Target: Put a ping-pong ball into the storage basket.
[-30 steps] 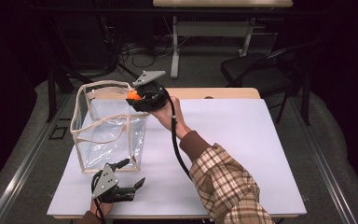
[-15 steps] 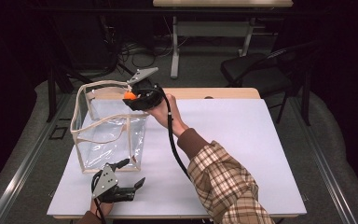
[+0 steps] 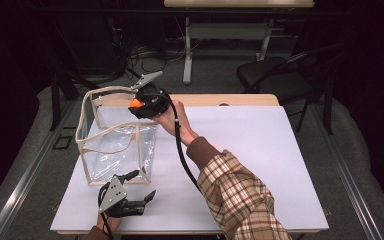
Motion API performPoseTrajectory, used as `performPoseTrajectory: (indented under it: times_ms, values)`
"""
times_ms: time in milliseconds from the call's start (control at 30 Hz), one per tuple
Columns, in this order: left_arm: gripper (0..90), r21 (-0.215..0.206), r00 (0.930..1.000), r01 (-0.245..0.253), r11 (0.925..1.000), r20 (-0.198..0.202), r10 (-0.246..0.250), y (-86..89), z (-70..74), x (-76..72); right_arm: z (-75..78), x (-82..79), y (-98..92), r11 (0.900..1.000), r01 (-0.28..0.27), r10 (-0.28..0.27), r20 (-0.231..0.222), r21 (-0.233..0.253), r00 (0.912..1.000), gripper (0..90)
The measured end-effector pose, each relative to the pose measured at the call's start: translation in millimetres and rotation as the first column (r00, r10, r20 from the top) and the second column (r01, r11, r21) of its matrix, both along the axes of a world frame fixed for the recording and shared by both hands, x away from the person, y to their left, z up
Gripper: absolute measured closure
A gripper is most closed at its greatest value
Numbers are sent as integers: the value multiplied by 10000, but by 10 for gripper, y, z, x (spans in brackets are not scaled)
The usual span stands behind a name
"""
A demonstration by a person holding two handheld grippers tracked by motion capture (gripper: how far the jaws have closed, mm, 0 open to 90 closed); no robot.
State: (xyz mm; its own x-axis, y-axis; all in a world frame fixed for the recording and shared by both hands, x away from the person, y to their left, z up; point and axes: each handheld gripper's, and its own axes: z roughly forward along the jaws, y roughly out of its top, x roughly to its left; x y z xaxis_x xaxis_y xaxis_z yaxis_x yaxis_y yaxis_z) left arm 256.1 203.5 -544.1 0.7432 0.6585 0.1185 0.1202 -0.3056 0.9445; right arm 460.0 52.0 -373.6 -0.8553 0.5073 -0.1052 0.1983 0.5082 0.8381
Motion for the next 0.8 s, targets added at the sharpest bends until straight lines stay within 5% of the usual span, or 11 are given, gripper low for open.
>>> performPoseTrajectory:
  times_ms: [800]
  values:
    - [159,-3,10000,17,10000,-16,-17,3,0,0,-159,106,168,9984,84,-123,-683,-567,9976,510]
